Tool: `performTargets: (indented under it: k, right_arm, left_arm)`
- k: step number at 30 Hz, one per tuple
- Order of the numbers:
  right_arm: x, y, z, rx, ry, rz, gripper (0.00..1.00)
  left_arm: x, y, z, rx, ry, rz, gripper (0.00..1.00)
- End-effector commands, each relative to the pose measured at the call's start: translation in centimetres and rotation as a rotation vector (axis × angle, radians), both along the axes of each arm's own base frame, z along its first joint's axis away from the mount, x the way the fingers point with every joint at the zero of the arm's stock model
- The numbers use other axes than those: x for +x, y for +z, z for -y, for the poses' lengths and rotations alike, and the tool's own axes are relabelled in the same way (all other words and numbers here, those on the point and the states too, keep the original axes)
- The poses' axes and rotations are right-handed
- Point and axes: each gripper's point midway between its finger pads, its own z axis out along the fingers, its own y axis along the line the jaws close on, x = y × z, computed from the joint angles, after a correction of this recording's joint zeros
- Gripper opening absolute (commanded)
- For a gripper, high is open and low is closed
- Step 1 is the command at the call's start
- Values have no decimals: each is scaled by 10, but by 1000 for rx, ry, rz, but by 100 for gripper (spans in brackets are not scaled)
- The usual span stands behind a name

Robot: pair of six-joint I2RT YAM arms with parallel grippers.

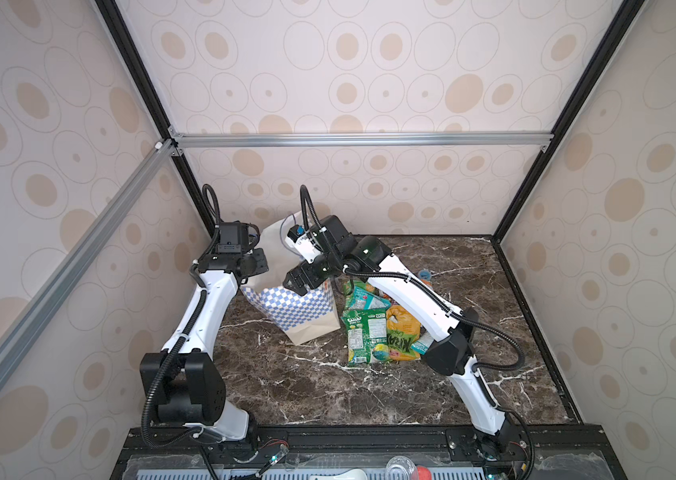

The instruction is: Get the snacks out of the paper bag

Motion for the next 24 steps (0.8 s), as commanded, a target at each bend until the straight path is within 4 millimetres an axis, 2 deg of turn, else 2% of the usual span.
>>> performTargets:
  k: [1, 5, 9, 11, 14, 18, 20, 24]
  right_arm:
    - [-19, -25, 6, -46, 7, -148, 100]
    - [-25, -27, 7, -45, 10, -181, 100]
    - [-20, -20, 6, -24, -15, -163, 100]
    - [-22, -10, 6, 3, -11, -160, 100]
    - [-30, 15, 12, 40, -12, -148, 100]
    - [-38, 53, 34, 91, -38, -70, 100]
    - [-45, 65, 44, 135, -41, -29, 100]
    - [-63, 101, 57, 304, -16, 66, 100]
  left_arm:
    - [21, 48, 15, -29, -96, 163, 1]
    - [33, 102, 30, -7, -220, 374, 0]
    - [27, 147, 48, 75, -316, 559, 0]
    - [22, 155, 48, 202, -310, 609, 0]
    - [21, 153, 35, 409, -264, 611, 0]
    - [14, 158, 20, 627, -200, 647, 0]
    - [10, 165, 18, 694, -179, 680, 0]
    - [5, 172, 24, 762, -174, 751, 0]
